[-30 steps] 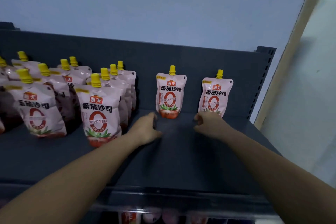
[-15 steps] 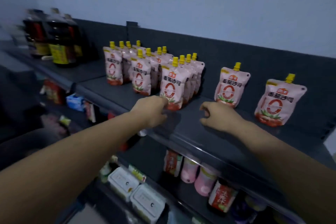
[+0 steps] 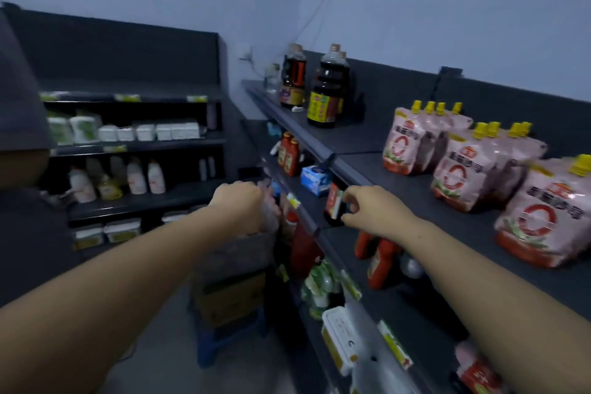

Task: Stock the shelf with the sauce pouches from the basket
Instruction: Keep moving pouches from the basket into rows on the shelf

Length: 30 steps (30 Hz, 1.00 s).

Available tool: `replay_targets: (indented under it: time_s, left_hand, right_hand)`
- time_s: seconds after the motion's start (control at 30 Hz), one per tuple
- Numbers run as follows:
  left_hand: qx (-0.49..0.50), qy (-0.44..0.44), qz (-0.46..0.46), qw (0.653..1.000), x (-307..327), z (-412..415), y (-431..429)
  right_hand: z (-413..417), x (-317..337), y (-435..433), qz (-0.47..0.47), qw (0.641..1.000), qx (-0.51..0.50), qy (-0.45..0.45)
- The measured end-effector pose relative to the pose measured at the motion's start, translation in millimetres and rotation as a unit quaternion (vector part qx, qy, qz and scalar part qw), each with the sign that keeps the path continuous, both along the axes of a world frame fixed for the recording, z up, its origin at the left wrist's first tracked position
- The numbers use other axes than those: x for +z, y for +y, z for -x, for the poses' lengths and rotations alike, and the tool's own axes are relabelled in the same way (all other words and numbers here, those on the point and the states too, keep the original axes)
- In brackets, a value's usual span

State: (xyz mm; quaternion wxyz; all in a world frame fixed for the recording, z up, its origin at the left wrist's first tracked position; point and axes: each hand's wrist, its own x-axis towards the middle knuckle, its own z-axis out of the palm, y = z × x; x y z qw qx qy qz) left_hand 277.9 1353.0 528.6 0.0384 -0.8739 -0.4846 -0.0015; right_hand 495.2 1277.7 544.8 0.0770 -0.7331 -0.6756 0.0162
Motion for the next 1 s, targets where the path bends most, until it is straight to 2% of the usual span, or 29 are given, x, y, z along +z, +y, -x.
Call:
replay_targets:
  time_s: [0.27,0.5,0.7,1.0]
  left_hand:
    - [0.103,0.021,0.023,0.994,-14,121,93]
    - [0.142,-0.002,0.088,0.986,-50,152,160]
    - [0.139,0.012,0.139,0.98,-86,148,225]
    - [0.137,0.013,0.138,0.981,-127,112,370]
  right_hand:
    - [109,-26,142,0.053,0.994,0.093,-0.005]
    - [149,-63,218,0.085,0.99,0.11,-0.006]
    - [144,-100,292,0.123,0.987,0.103,0.02]
    - [86,-150,445,0.199,0.974,0.103,0.037]
